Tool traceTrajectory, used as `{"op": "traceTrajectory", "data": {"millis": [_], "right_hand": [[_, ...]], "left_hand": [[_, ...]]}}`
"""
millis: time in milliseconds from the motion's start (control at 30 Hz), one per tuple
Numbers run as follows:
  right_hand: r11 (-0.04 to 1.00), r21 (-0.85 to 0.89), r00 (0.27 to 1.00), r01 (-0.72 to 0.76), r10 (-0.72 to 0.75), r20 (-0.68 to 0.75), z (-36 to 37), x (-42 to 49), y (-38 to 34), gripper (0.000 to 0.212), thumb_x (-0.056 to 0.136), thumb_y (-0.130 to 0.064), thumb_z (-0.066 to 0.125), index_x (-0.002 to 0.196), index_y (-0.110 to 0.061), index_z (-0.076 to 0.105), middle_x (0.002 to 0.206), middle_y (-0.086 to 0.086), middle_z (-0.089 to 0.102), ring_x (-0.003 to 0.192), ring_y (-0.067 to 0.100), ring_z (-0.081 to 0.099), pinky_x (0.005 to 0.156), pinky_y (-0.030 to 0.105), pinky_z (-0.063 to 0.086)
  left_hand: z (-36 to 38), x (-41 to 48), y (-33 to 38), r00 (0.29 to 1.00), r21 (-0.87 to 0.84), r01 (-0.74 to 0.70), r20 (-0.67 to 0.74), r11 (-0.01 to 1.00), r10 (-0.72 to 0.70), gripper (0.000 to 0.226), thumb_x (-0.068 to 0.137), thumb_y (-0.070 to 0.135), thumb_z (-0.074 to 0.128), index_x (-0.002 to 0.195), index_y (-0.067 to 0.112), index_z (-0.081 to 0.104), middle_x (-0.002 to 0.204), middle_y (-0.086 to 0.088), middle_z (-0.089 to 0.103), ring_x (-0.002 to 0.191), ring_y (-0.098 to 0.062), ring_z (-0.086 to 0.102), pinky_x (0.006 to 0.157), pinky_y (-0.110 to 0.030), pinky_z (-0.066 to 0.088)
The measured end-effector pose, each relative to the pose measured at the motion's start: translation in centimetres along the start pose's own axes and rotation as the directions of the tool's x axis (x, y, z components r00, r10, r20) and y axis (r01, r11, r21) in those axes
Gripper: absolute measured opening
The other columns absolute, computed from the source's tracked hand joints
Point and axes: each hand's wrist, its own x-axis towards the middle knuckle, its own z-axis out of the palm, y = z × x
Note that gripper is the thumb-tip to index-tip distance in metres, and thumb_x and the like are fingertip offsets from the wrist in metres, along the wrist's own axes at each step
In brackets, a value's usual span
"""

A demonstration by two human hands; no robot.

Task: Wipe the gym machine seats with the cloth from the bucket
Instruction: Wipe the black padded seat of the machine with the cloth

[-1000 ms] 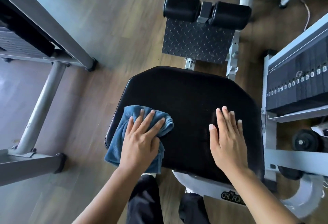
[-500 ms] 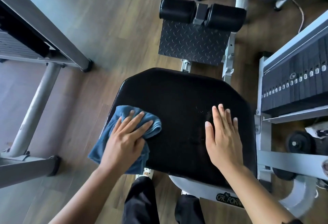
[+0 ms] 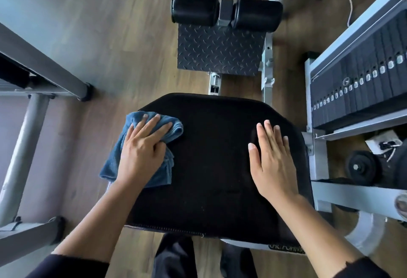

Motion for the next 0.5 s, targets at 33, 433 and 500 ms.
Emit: {"op": "traceTrajectory", "data": {"millis": [33,433,500], "right_hand": [[1.0,-0.001,1.0,-0.002,0.002,0.001,0.0,0.2,0.0,0.063,0.098,-0.047,0.012,0.149,-0.012,0.022,0.157,0.006,0.015,0.146,0.023,0.009,0.118,0.038,0.005],[0.999,0.018,0.999,-0.051,0.051,-0.005,0.0,1.1,0.7,0.062,0.098,-0.046,0.013,0.149,-0.012,0.024,0.157,0.005,0.017,0.145,0.021,0.011,0.119,0.038,0.007],[0.997,0.031,0.998,-0.064,0.064,-0.004,0.1,1.1,0.6,0.062,0.098,-0.046,0.014,0.149,-0.012,0.024,0.157,0.005,0.018,0.145,0.02,0.011,0.119,0.038,0.006]], "left_hand": [[0.4,1.3,0.2,0.996,0.008,0.09,-0.03,0.996,-0.089,0.048,0.081,0.014,0.043,0.124,0.02,0.063,0.139,-0.009,0.05,0.134,-0.034,0.038,0.11,-0.055,0.028],[1.7,5.9,1.1,0.989,0.019,0.139,-0.047,0.99,-0.138,0.047,0.08,0.013,0.043,0.122,0.017,0.064,0.137,-0.01,0.052,0.132,-0.034,0.041,0.109,-0.056,0.028],[2.7,7.2,3.7,0.993,0.035,0.116,-0.012,0.993,-0.116,0.049,0.079,0.014,0.042,0.124,0.018,0.063,0.139,-0.01,0.051,0.132,-0.034,0.039,0.112,-0.054,0.022]]}}
